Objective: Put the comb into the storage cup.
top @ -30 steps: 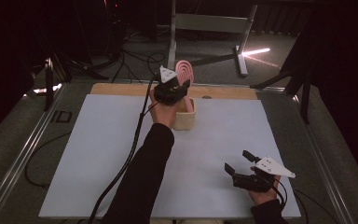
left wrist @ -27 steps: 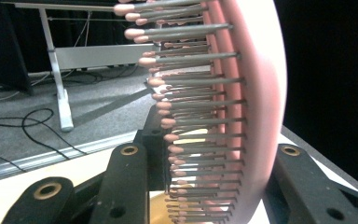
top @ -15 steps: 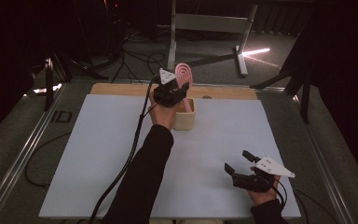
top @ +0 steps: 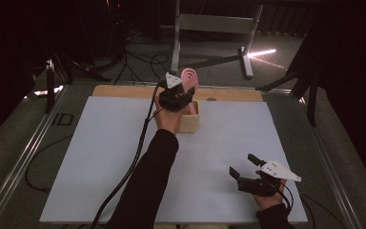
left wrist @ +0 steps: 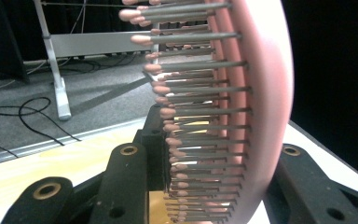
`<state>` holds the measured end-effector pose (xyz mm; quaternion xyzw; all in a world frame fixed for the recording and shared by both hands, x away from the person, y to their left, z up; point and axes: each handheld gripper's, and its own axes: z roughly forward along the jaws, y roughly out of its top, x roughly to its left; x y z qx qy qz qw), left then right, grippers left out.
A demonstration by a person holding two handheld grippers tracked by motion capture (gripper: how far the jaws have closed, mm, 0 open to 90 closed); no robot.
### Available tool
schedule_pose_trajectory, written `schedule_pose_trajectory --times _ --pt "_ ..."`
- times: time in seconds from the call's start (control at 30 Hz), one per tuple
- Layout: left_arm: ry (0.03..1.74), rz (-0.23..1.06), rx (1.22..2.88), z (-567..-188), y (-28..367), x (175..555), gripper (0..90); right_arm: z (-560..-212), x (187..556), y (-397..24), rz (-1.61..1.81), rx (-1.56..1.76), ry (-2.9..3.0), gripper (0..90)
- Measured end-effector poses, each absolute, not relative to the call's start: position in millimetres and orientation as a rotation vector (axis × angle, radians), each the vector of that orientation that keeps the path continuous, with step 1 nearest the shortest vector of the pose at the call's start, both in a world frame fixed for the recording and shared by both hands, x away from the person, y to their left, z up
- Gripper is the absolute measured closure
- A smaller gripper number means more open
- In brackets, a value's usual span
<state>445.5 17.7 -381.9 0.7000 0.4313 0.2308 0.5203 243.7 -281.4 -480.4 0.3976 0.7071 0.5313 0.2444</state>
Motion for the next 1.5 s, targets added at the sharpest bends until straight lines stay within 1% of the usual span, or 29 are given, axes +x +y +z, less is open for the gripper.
schedule_pose_trajectory --times 1.5 --pt "1.082 0.523 1.707 -406.5 14.9 444.9 63.2 -481.5 244.0 -280.0 1.446 1.084 1.938 10.6"
